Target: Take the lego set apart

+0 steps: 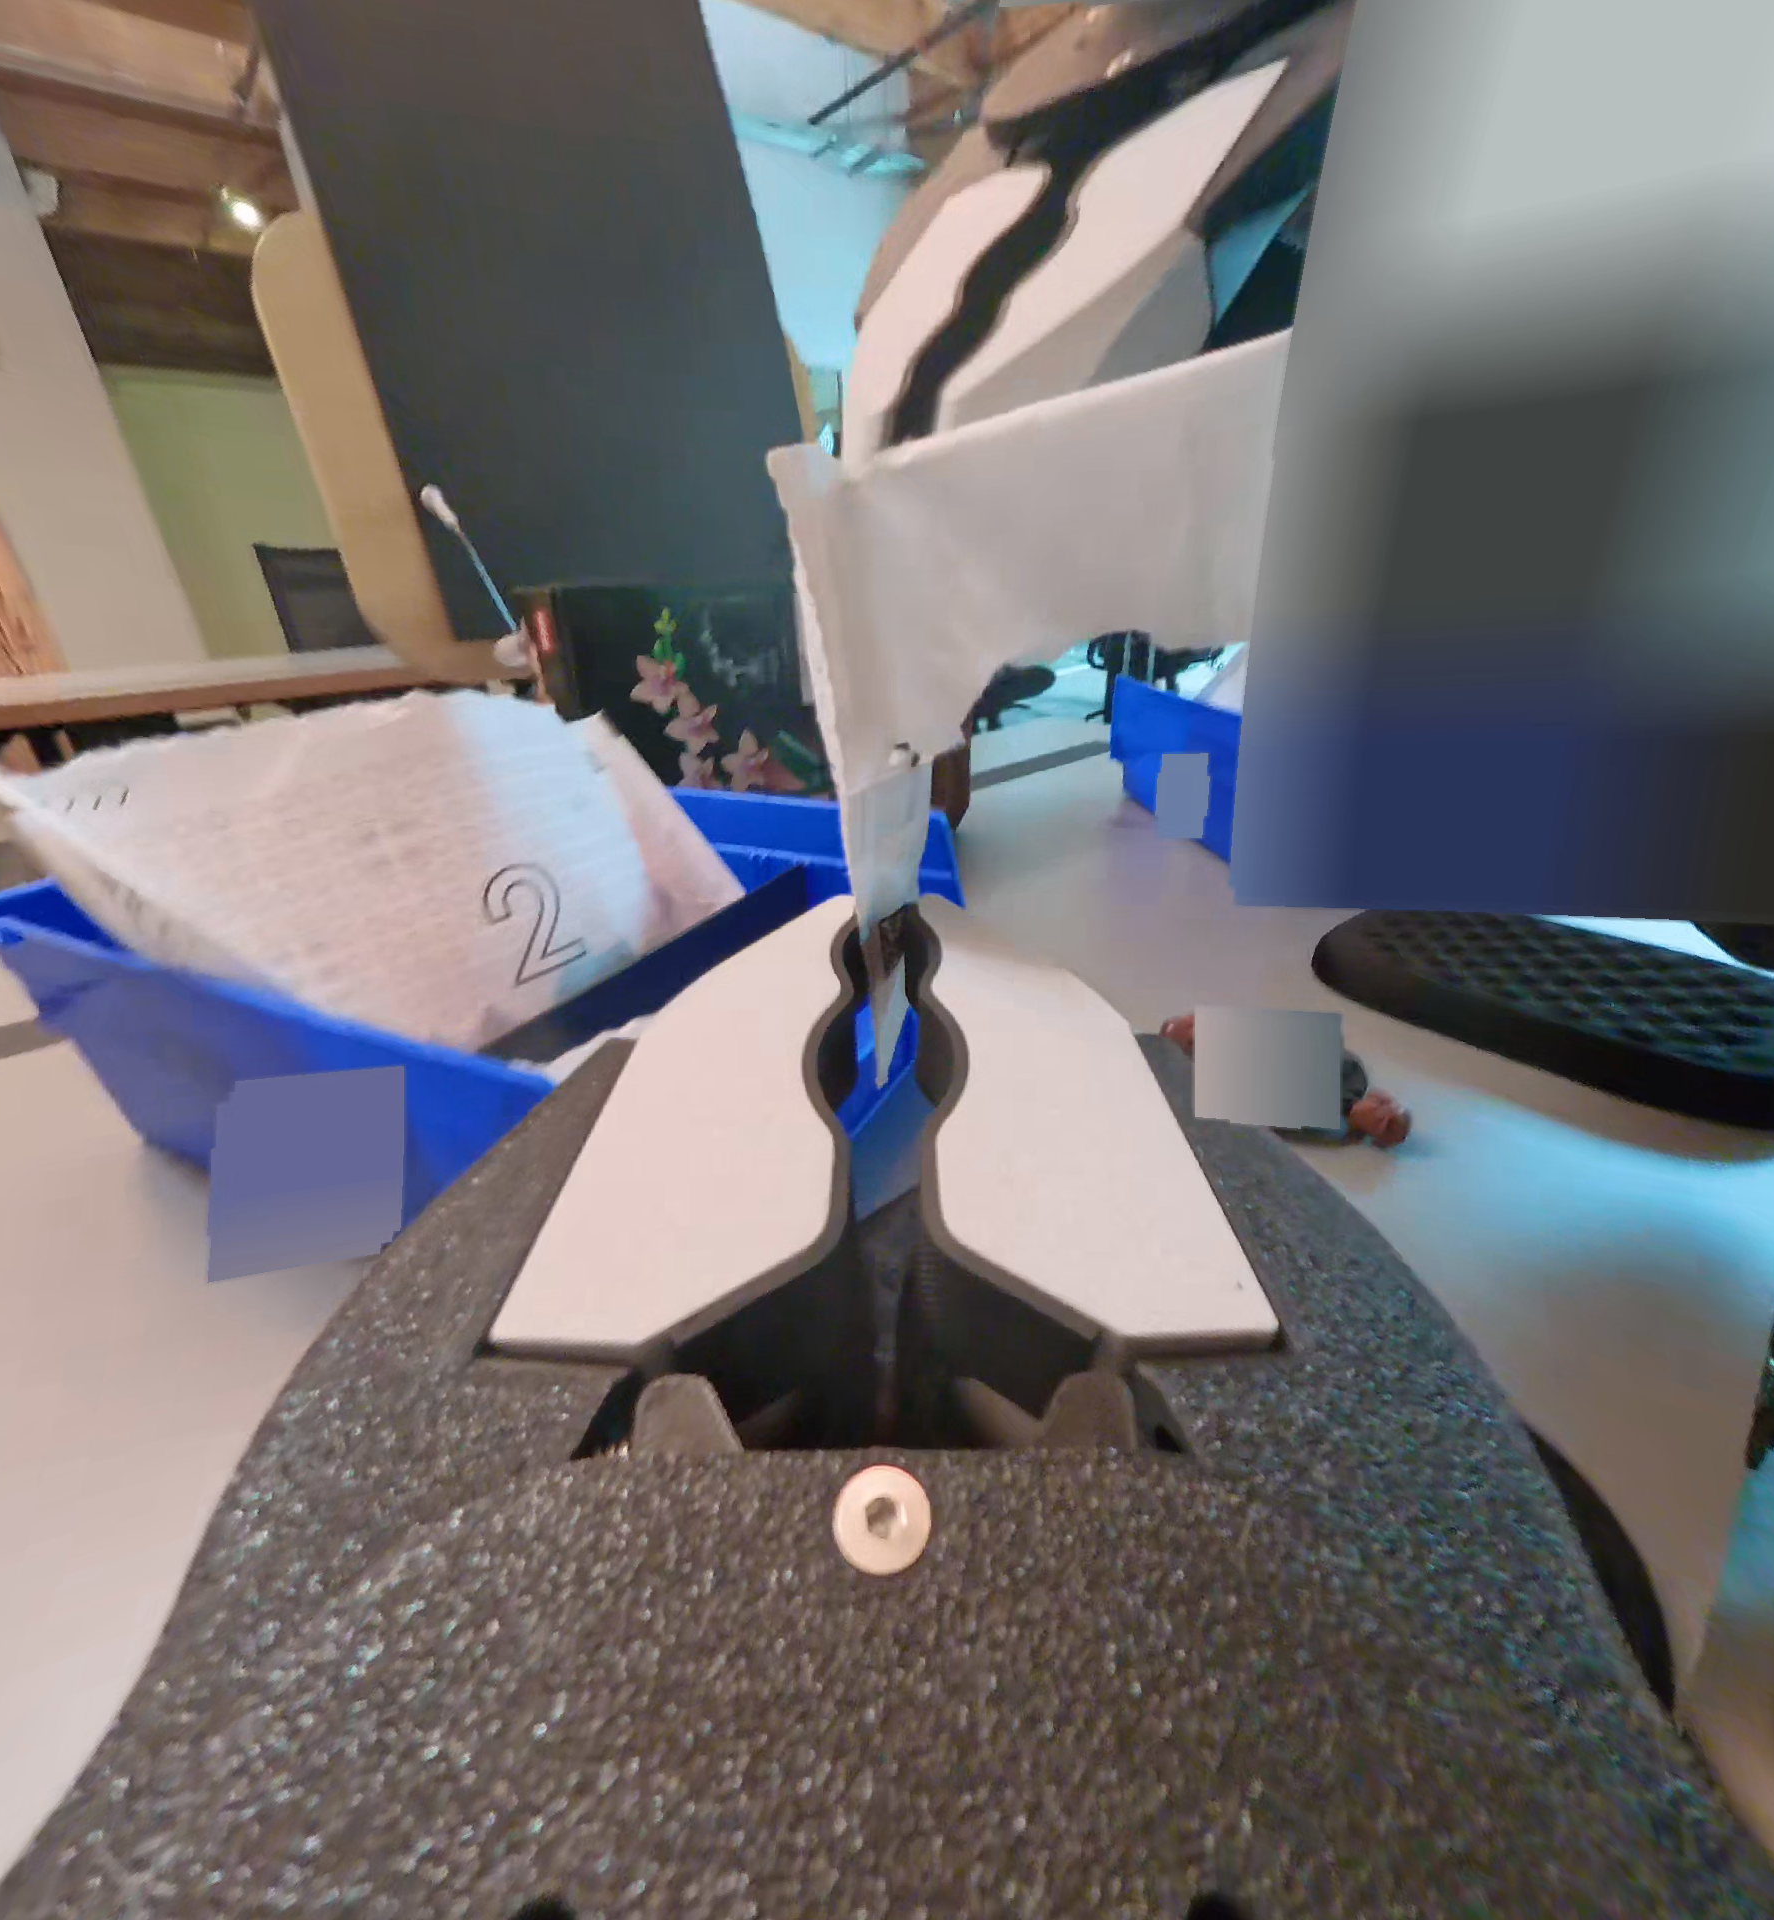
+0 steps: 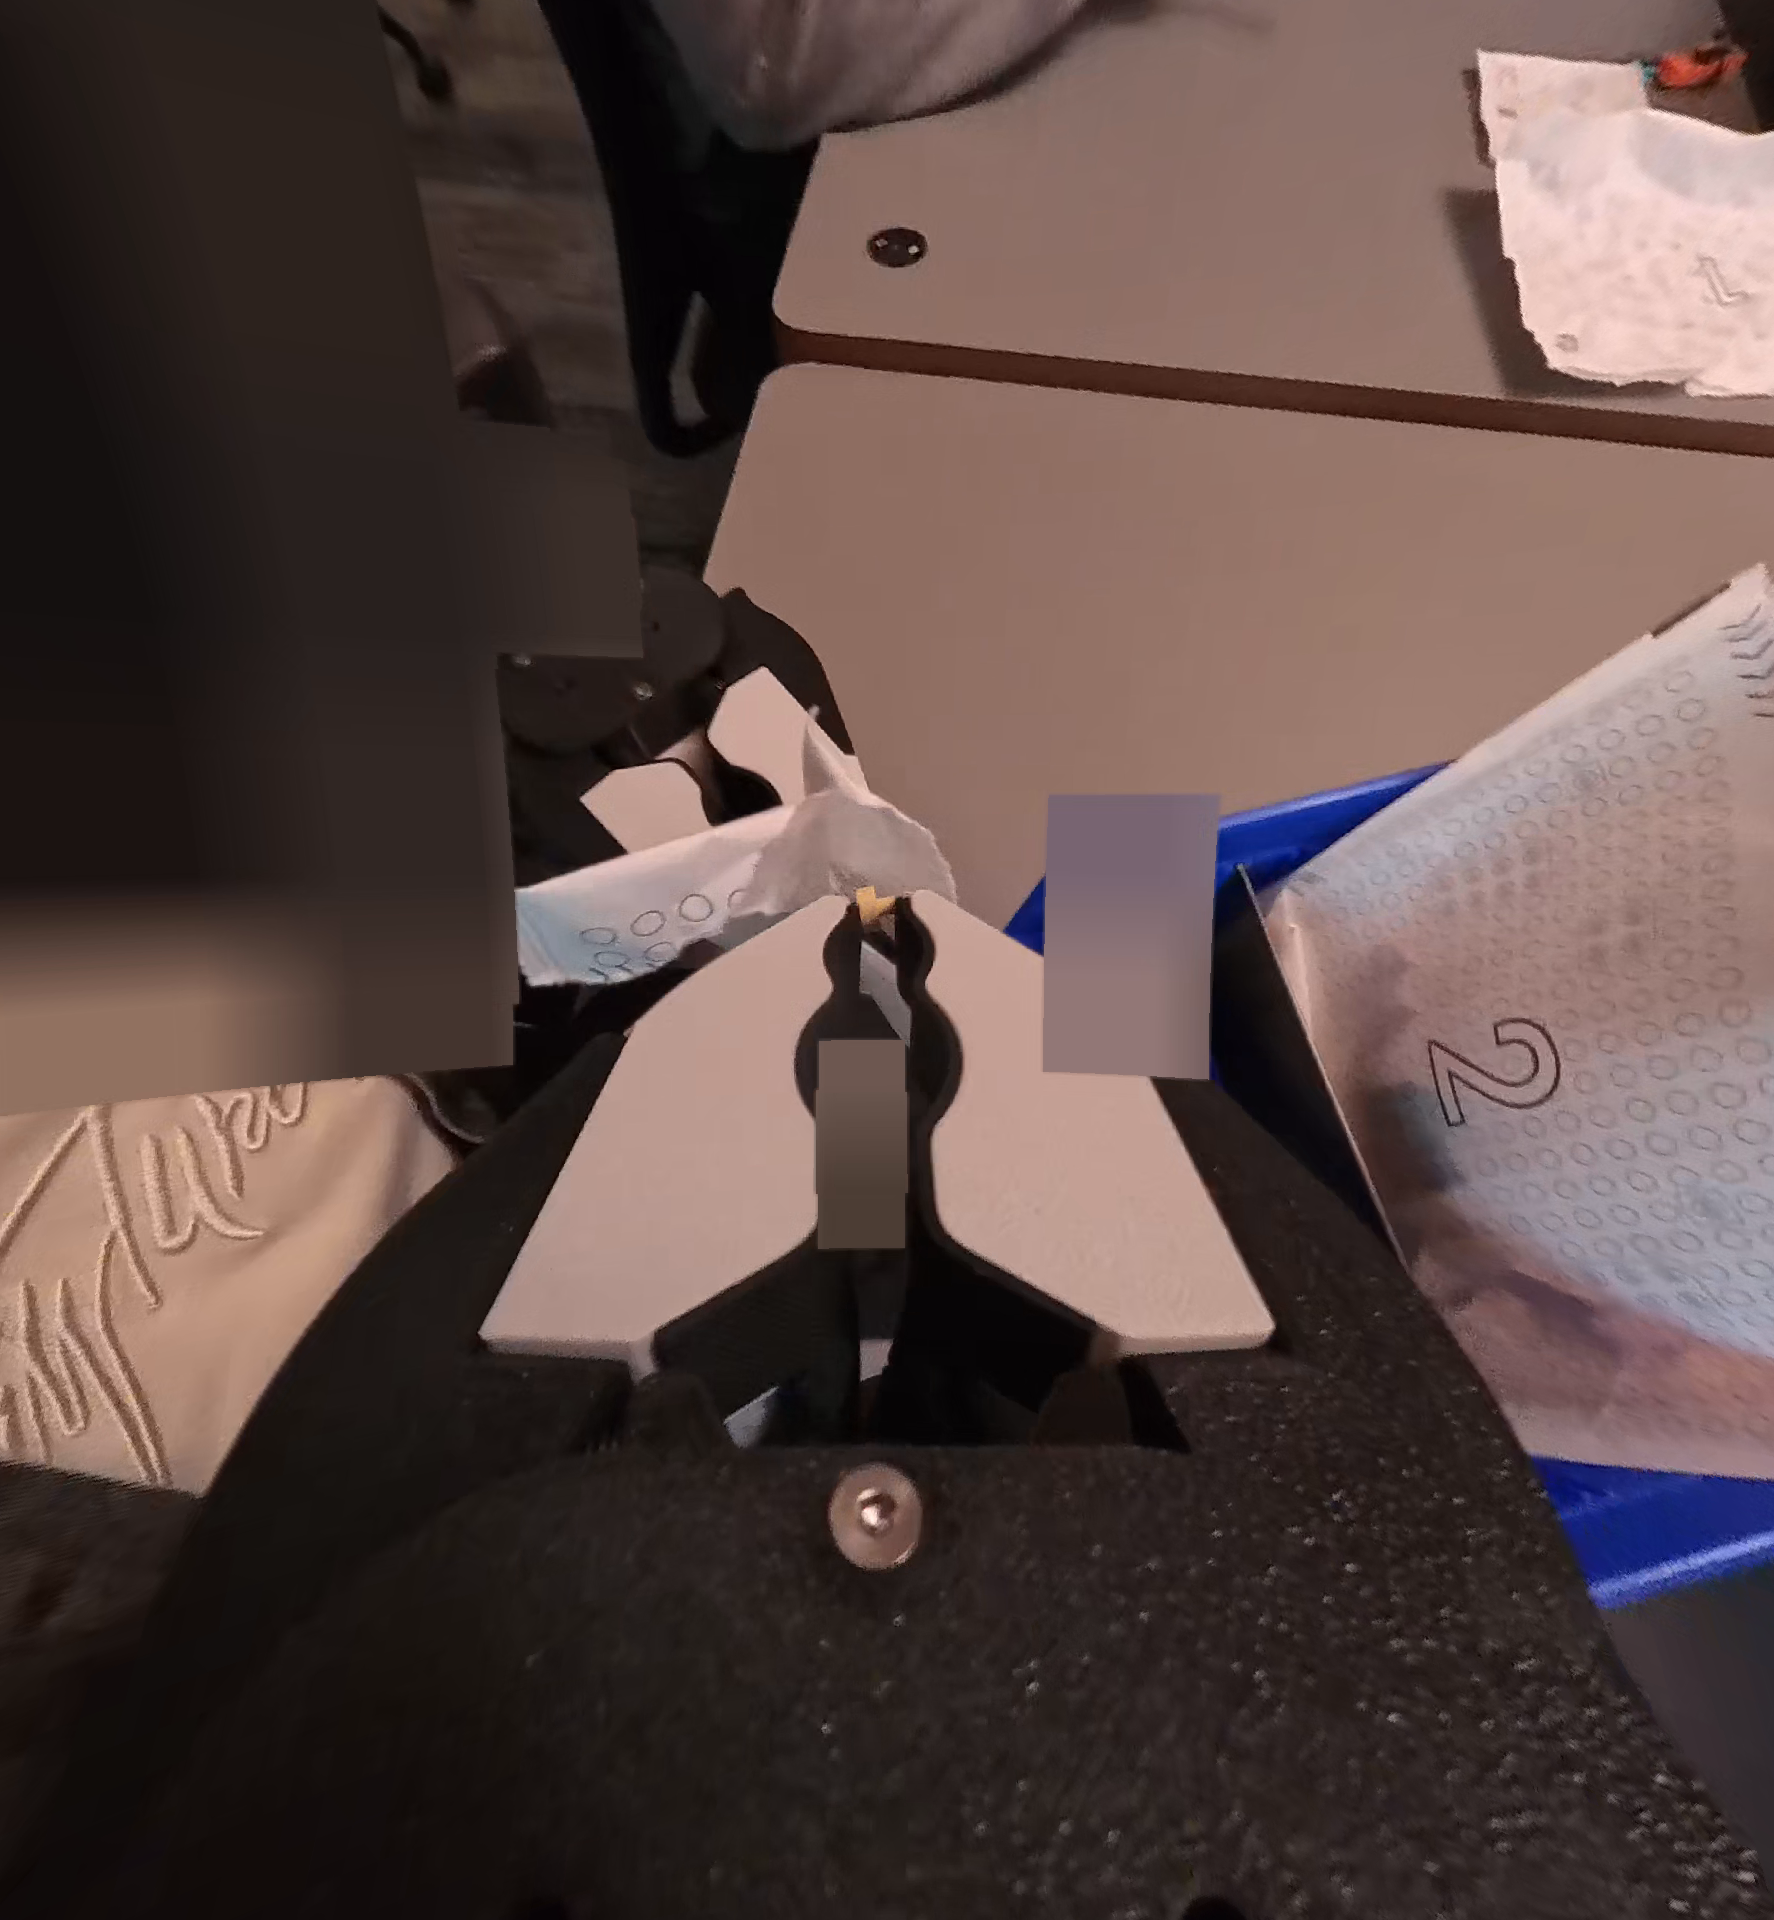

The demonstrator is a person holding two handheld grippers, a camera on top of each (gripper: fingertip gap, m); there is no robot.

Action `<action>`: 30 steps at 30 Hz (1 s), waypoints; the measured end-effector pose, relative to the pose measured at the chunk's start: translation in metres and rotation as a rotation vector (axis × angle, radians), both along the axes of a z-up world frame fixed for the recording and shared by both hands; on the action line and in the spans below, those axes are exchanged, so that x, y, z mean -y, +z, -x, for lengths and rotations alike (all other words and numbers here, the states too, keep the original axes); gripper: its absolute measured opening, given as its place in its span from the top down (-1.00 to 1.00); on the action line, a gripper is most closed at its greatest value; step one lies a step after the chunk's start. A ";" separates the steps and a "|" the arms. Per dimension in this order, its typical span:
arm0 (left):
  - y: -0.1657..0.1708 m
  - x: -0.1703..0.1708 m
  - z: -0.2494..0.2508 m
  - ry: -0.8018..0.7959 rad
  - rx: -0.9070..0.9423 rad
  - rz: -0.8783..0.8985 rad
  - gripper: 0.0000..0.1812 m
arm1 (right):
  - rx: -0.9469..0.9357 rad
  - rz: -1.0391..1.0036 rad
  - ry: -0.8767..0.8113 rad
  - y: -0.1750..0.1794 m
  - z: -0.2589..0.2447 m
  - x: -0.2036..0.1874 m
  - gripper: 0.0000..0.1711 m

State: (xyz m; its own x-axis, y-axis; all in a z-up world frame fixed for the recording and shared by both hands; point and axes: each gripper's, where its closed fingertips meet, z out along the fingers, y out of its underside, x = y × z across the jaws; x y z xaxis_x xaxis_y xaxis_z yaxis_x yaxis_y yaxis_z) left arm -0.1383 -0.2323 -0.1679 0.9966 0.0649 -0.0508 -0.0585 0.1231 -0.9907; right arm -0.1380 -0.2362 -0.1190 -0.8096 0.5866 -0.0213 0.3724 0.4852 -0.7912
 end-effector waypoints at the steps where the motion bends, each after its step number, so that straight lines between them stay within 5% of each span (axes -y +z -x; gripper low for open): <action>1: 0.002 -0.002 -0.002 -0.003 -0.007 -0.004 0.95 | 0.003 -0.030 -0.024 -0.004 0.000 -0.004 0.93; 12: -0.002 -0.013 -0.009 -0.042 0.012 -0.004 0.94 | -0.034 -0.153 -0.076 -0.015 -0.006 -0.019 0.78; 18: 0.002 -0.009 -0.008 -0.113 0.142 -0.065 0.94 | -0.133 -0.255 0.031 -0.018 -0.011 -0.014 0.62; 27: -0.002 -0.004 -0.014 -0.210 0.169 -0.069 0.94 | -0.055 -0.250 0.163 -0.019 -0.016 -0.039 0.62; 30: -0.005 -0.007 -0.019 -0.218 0.139 -0.037 0.94 | -0.022 -0.268 0.238 -0.029 -0.018 -0.033 0.89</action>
